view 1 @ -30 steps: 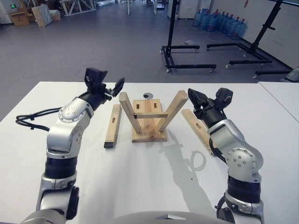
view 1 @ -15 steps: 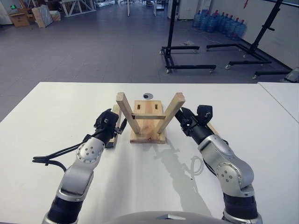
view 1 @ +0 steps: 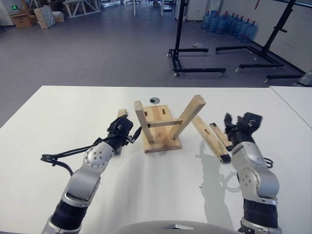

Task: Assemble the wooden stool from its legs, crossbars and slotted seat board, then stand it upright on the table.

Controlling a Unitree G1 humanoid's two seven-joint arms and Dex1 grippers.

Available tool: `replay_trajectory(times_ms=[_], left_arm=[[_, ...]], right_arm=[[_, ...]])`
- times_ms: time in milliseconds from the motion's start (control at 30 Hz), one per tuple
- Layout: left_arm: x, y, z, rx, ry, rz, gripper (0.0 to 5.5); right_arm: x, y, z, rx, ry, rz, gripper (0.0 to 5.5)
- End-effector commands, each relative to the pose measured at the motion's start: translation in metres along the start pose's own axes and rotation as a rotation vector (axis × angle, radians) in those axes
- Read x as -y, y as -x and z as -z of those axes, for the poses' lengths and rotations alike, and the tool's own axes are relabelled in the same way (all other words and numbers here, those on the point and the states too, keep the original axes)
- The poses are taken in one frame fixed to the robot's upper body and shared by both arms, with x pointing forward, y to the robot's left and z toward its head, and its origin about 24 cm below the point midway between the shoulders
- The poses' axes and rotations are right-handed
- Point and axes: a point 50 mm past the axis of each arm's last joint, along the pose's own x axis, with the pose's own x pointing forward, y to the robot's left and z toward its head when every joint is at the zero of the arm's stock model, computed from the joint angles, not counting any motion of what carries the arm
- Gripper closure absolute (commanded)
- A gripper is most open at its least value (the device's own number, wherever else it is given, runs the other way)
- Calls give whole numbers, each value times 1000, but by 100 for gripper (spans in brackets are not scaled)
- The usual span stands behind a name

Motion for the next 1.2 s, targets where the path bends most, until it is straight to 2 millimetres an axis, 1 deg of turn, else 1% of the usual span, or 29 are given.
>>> replay_trajectory(times_ms=[33,100,167,200,233,300,367,433,500,533,600,633,700,800,900,1033,1100,1133,1200], left_arm=[[9,-7,-29,128,-70,143,183],[14,-9,-43,188,-95,227,183],[20,-17,-56,245,-108,286,183],[17,-20,-60,255,-95,267,183],[9,-22,-64,266,-41,214,183],[-2,-23,-67,271,16,145,183],[-4,-24,-65,259,20,129,183],[-8,-22,-64,258,42,106,183],[-24,-20,-58,236,53,17,183],[-33,-18,-55,223,57,-25,183],[-42,-16,-50,202,60,-69,183],[-43,-15,-46,188,60,-77,183],[-40,-13,-39,165,69,-73,183],[-34,-13,-37,157,75,-63,183],[-33,-14,-35,154,74,-60,183],[-29,-15,-35,151,80,-45,183],[-28,-15,-35,151,81,-41,180],[-27,-15,-35,150,81,-40,180],[-27,-16,-34,148,80,-38,180]], right_arm=[[-9,-8,-34,183,18,-50,336],[-9,-12,-47,235,24,-71,336],[-10,-17,-68,316,27,-94,336],[-13,-17,-79,362,23,-116,336],[-18,-16,-94,427,16,-166,336],[-28,-10,-113,489,-37,-266,336],[-51,4,-122,485,-74,-512,336],[-63,19,-125,445,-83,-707,336],[-69,37,-115,344,-48,-898,336],[-68,44,-106,273,-46,-965,336],[-60,56,-91,155,-37,-1046,336],[-56,60,-87,112,-41,-1068,336],[-52,66,-77,30,-37,-1108,336],[-58,77,-64,-63,-8,-1194,336],[-59,79,-58,-91,17,-1209,336],[-58,75,-46,-118,93,-1180,336],[-57,73,-45,-106,114,-1163,380],[-57,72,-44,-98,122,-1157,390],[-58,70,-44,-86,129,-1149,432]])
